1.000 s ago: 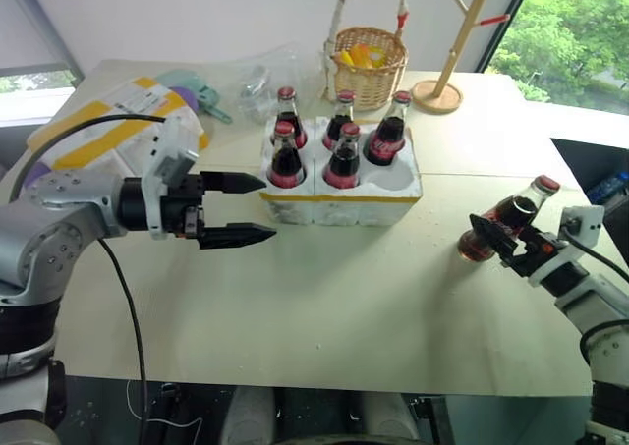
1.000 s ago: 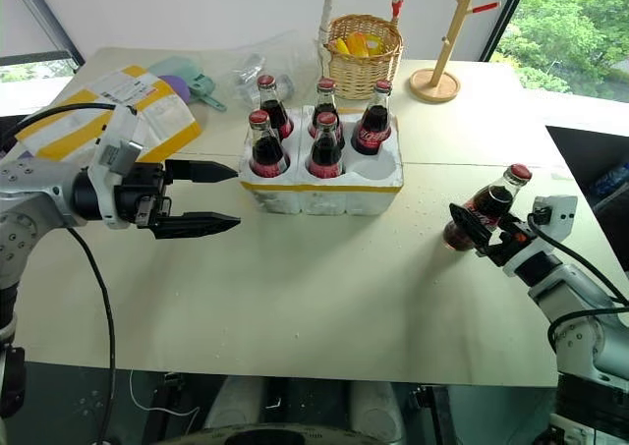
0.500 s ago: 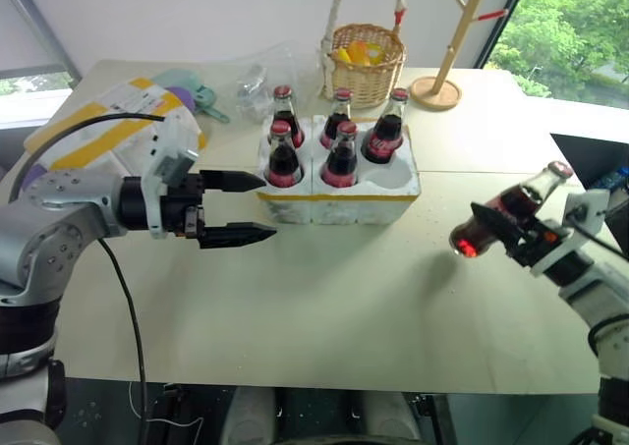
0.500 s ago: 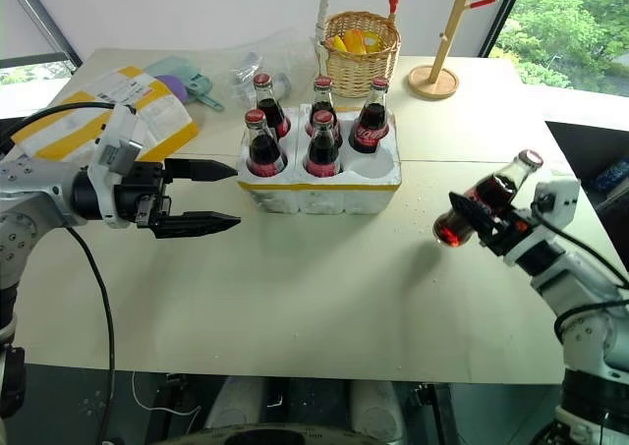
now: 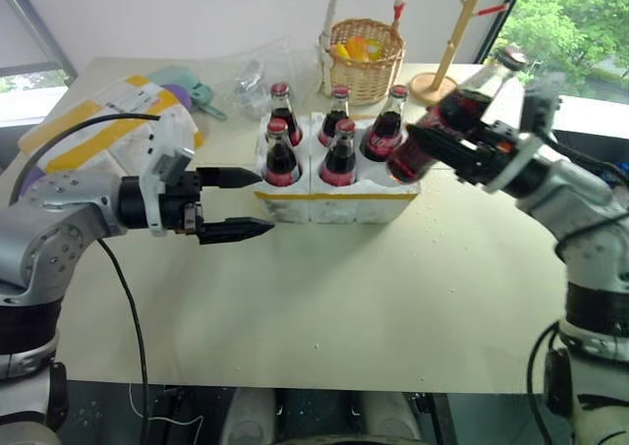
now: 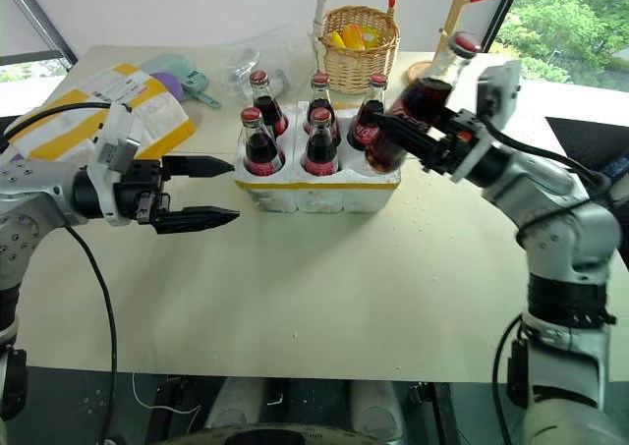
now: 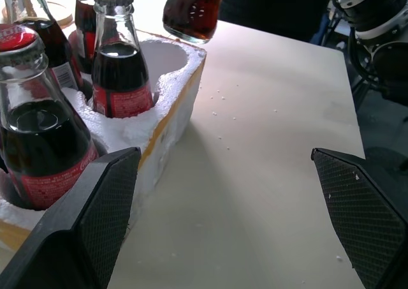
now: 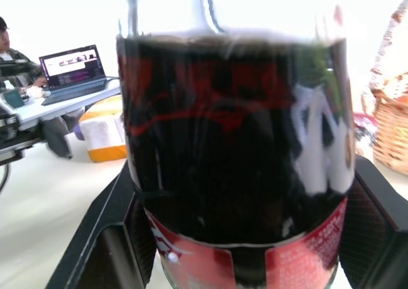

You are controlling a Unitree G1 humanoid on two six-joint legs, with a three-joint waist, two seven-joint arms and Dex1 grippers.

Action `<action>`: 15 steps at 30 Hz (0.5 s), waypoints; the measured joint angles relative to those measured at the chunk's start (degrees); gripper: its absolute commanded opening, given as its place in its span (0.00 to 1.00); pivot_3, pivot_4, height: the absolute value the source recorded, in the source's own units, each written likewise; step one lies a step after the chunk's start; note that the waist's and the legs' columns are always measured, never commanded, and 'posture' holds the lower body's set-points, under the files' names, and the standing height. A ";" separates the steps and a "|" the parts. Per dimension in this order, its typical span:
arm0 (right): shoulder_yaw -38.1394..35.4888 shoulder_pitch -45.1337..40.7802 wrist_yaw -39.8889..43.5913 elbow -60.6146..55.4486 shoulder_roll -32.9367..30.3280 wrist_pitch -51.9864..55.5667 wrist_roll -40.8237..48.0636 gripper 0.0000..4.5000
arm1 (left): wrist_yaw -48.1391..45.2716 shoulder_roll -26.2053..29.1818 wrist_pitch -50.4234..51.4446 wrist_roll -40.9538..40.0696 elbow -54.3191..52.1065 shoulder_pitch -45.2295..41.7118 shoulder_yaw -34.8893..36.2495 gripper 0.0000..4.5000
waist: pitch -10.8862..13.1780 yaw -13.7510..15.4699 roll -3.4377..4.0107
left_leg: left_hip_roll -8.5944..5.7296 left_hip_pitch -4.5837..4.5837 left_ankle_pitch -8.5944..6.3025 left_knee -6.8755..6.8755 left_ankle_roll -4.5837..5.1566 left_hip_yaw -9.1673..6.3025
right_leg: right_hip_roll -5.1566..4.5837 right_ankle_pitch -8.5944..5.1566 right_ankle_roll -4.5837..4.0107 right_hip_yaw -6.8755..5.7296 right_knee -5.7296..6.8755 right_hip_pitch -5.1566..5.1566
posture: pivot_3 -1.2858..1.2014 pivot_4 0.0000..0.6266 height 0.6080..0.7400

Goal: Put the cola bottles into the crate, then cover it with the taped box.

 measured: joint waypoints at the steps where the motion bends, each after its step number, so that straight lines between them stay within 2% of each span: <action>1: 0.93 -0.55 0.38 1.14 0.47 -0.66 -1.10 0.63 | 0.27 0.01 0.01 -0.05 -0.10 0.06 0.08 1.00 | 0.00 0.07 0.00 | -0.01 -0.03 0.00 -0.01 0.00 0.01 | 0.00 0.00 0.00 -0.01 0.00 -0.01 | 0.52 0.24 1.00; 7: 5.33 -3.29 2.58 10.66 3.32 -5.31 -8.61 0.63 | 2.26 0.07 0.17 -0.68 -1.87 1.82 1.55 1.00 | 0.02 -0.10 -0.02 | -0.01 -0.13 0.00 -0.04 0.00 0.06 | -0.01 0.00 0.00 -0.01 -0.01 -0.15 | 0.52 0.24 1.00; 15: 10.09 -4.10 5.85 16.30 4.47 -8.96 -15.79 0.63 | 4.10 0.09 0.42 -1.95 -3.74 2.55 2.61 1.00 | 0.02 -0.19 -0.02 | 0.00 -0.13 0.01 -0.03 -0.03 0.07 | 0.00 0.00 0.00 -0.01 0.01 -0.16 | 0.52 0.24 1.00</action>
